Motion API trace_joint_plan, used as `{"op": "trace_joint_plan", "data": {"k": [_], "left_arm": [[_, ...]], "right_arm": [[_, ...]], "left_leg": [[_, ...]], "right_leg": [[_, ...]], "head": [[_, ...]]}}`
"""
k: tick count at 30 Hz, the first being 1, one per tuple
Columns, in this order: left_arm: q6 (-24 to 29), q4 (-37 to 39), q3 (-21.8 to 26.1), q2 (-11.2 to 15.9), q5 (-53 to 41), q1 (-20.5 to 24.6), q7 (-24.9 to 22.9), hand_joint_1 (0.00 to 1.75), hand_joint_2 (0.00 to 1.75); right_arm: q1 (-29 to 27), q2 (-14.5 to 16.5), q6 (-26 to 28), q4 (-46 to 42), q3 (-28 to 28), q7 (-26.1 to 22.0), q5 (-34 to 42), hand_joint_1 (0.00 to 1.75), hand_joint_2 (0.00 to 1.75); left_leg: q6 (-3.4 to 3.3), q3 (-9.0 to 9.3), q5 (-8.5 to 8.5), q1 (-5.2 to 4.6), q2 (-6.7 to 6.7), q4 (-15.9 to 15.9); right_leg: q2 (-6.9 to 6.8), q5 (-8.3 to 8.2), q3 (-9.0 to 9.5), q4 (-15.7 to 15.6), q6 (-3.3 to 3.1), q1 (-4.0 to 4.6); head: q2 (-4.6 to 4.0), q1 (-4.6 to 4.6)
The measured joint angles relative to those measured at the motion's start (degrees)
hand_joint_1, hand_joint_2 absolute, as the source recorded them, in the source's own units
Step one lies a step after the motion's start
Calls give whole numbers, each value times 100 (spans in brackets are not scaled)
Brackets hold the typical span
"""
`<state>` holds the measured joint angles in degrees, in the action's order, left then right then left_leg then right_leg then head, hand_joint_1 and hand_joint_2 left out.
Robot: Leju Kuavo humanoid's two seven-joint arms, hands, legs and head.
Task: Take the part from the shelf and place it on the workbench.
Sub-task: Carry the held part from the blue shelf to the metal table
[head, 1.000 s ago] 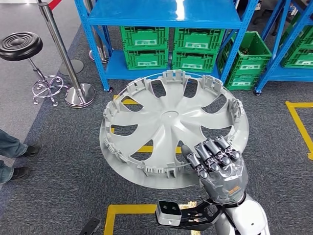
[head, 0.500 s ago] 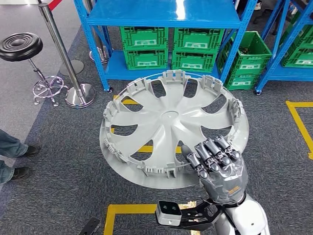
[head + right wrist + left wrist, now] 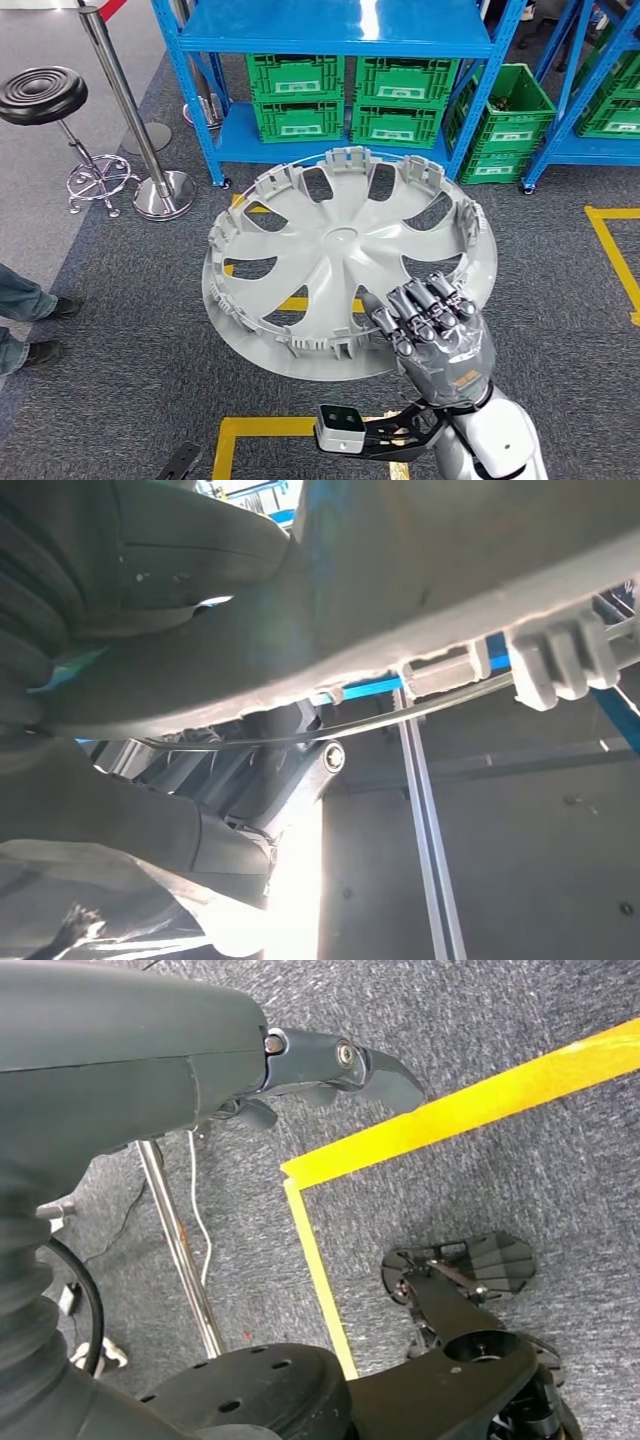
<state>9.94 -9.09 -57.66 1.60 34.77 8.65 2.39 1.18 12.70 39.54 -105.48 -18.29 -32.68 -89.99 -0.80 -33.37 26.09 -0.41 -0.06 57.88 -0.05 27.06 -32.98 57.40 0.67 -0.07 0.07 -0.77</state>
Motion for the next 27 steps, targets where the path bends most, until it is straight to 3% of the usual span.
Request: {"op": "trace_joint_plan", "data": {"k": [27], "left_arm": [[-5, 0, 0, -2, 2, 3, -21, 0, 175]], "right_arm": [[45, 0, 0, 72, -8, 74, 0, 175, 175]], "left_leg": [[0, -1, 0, 0, 0, 0]], "right_leg": [[0, 0, -2, 1, 0, 0]], "head": [[0, 0]]}}
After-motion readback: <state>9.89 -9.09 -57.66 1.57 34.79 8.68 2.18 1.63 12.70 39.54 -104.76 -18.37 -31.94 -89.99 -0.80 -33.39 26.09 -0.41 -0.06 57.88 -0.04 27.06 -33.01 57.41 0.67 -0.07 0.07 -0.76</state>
